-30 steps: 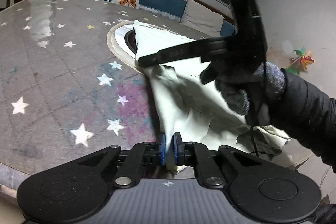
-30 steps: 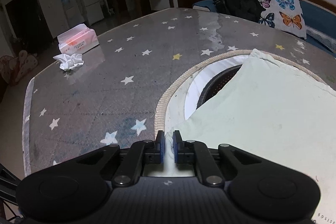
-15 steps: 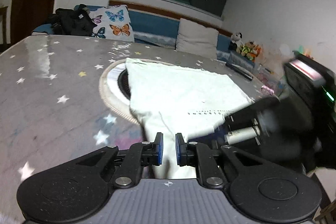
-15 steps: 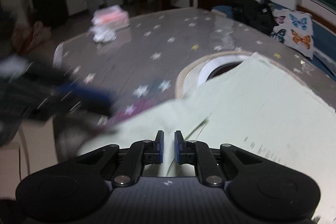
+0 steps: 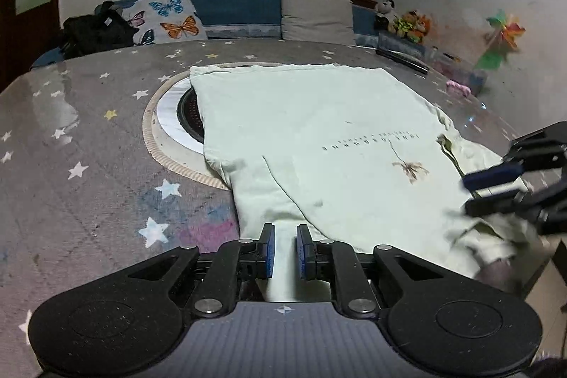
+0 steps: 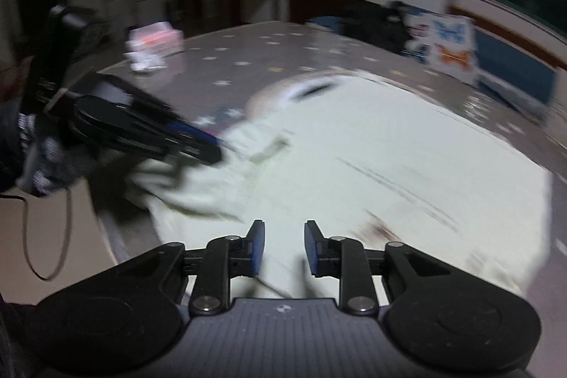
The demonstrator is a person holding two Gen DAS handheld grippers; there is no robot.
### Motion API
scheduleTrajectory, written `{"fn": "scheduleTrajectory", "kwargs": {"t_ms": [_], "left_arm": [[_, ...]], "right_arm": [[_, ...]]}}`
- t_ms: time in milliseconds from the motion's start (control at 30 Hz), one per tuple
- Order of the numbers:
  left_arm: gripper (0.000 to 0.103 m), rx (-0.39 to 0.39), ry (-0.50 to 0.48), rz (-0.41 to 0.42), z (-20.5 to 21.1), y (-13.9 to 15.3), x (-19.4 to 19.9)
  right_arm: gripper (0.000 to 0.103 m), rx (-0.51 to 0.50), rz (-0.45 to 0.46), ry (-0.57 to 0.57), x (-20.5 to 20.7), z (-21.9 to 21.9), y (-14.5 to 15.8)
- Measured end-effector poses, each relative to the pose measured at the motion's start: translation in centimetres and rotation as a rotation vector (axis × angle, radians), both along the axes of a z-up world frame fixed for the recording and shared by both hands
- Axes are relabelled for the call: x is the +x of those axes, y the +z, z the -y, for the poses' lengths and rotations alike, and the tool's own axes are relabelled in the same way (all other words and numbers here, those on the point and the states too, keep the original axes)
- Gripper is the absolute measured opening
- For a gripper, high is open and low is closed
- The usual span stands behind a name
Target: Fold clothes
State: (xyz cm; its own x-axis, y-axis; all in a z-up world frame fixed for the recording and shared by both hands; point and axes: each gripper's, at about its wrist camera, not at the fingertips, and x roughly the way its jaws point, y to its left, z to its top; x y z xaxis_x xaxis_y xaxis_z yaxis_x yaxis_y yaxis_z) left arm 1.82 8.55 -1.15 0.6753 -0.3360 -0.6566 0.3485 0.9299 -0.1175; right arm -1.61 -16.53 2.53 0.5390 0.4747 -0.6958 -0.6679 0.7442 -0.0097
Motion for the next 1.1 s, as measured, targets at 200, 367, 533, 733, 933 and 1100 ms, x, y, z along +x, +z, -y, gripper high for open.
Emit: {"fn": "scheduleTrajectory", "kwargs": {"t_ms": [200,367,533,733,933,1100], "left_arm": [[0.033,0.052,-0.108,0.036,1.1,1.2,-2.9],[0.038,0.116,-0.205,0.054,2.3,1.5,-5.0],[0.041,0.192,-0.252,0.068,2.7,1.4,-6.3],[0.043,0.259,-0.279,0.077,2.7,0.8,-6.8],[0.043,0.327,-0.325,0.103,3.7,-0.1,-6.6],[0.043,0.362,-0.355,0.115,4.0,-0.6,-6.0]], "right_arm": [[0.041,-0.045,-0.016,-0.161,-3.2,6.4,0.1],[0.050,-0.076,-0.017,-0.187,-5.5,8.7,-0.1],[0.051,-0.121,-0.017,-0.180,-6.3,9.7,-0.9],[0.053,-0.162,0.000,-0.151,-6.4,10.0,-1.5],[0.050,-0.169,0.004,-0.151,-5.5,9.9,-2.4],[0.036,-0.150,-0.003,-0.188,-4.6,10.2,-2.5]]}}
